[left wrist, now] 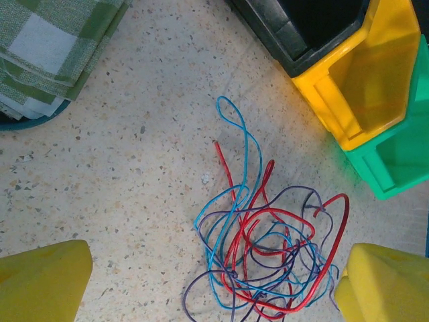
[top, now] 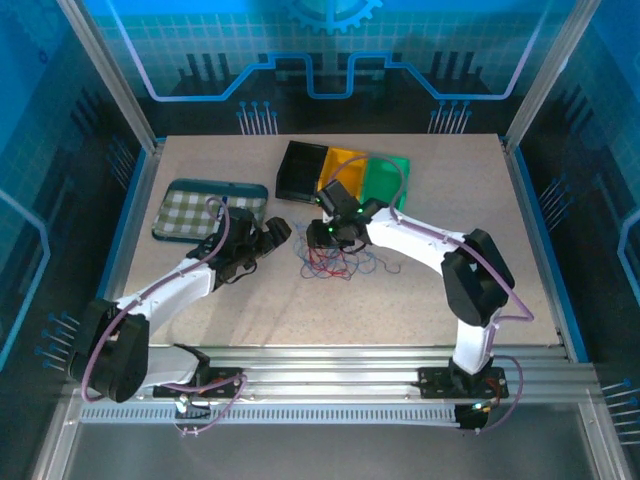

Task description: Untangle the cables

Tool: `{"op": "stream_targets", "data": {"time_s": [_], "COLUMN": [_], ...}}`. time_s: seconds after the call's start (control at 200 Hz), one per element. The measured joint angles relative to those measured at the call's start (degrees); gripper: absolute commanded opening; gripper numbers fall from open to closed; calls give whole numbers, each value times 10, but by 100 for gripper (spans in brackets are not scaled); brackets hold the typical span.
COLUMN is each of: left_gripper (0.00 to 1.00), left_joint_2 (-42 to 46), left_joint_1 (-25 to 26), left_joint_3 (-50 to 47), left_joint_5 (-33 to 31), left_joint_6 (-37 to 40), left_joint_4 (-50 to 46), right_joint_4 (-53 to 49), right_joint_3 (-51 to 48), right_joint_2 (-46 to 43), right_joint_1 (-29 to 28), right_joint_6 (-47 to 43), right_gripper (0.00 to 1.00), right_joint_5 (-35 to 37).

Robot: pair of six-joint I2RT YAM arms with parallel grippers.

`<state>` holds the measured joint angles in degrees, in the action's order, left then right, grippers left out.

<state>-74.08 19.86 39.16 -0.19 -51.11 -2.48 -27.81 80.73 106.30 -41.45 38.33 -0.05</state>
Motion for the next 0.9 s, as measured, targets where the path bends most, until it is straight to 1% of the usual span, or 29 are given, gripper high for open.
{"op": "stream_targets", "data": {"time_s": [0.315, 0.455, 0.535, 0.62, 0.695, 0.745, 0.9], "left_gripper": [99, 99, 99, 99, 99, 99, 99], "left_joint_2": [0, 2, 7, 8, 8, 8, 6], "left_joint_1": [0, 0, 0, 0, 0, 0, 0], "left_joint_3": [0, 0, 0, 0, -1, -4, -13], "left_joint_5": [0, 0, 0, 0, 1, 1, 26], "left_joint_6": [0, 0, 0, 0, -2, -5, -10], "left_joint_4": [-3, -4, -7, -7, -7, -5, -1], "right_joint_4": [0, 0, 0, 3, 13, 22, 44], "right_joint_3": [10, 13, 14, 18, 22, 22, 14], "right_joint_2": [28, 39, 41, 44, 51, 54, 49], "right_joint_1": [0, 0, 0, 0, 1, 2, 14], "right_joint_6": [-2, -4, -4, -5, -10, -5, -2], "right_gripper": [36, 33, 27, 17, 6, 0, 0], "right_joint_5": [0, 0, 0, 0, -5, -10, -26]}}
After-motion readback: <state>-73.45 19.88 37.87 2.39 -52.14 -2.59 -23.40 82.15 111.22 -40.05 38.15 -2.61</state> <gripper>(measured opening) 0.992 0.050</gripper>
